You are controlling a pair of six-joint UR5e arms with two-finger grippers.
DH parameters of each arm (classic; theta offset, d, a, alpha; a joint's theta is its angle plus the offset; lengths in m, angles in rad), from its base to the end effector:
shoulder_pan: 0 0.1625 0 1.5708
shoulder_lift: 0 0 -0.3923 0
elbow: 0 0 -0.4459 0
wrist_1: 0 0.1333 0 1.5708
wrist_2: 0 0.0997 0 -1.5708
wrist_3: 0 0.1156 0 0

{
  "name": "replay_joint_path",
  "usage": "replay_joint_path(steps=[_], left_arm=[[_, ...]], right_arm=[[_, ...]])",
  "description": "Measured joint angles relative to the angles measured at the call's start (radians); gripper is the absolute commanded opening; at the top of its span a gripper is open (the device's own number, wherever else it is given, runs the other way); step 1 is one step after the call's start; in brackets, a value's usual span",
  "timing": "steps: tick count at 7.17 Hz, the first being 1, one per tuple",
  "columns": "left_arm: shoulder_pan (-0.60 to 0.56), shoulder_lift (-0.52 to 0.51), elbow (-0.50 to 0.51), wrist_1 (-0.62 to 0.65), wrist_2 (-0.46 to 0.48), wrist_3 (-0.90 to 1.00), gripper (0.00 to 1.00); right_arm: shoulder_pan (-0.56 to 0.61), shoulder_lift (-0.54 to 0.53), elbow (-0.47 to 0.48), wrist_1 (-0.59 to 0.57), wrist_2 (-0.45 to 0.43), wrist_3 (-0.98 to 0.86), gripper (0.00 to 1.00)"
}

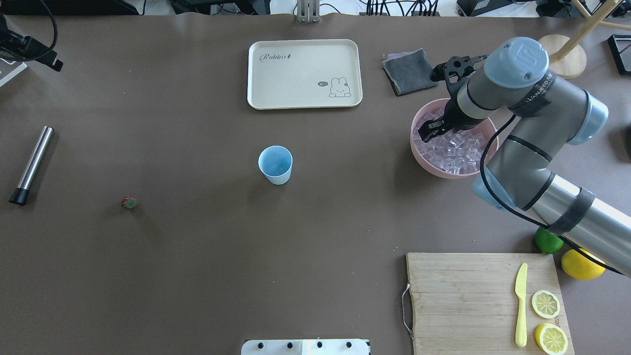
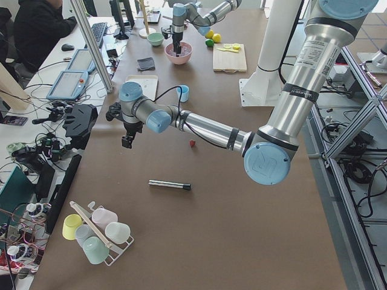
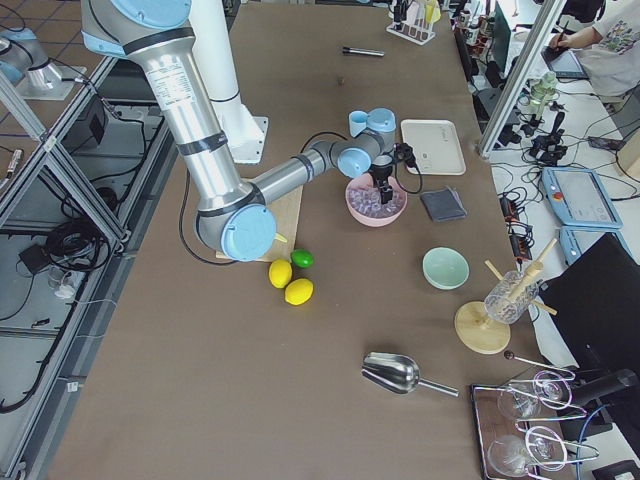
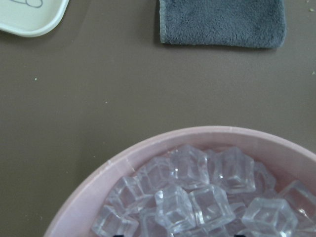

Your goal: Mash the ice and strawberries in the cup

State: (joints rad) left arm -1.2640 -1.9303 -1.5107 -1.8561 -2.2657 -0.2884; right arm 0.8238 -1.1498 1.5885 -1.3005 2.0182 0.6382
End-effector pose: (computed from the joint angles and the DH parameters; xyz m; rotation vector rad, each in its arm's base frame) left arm 0.1538 -0.6816 0.4172 0.3384 0.8097 0.2203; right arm -0.4196 -0.5757 0.3453 0.2633 -0.7762 -0.2612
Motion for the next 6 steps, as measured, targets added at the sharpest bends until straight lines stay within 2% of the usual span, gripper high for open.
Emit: replay_joint_path(steps=[6], left_arm=[[0.0, 0.005, -0.003, -0.002, 0.0, 0.0, 0.98]], right_arm=[[-0.01, -0.004, -0.002, -0.001, 0.002, -0.001, 0.79]])
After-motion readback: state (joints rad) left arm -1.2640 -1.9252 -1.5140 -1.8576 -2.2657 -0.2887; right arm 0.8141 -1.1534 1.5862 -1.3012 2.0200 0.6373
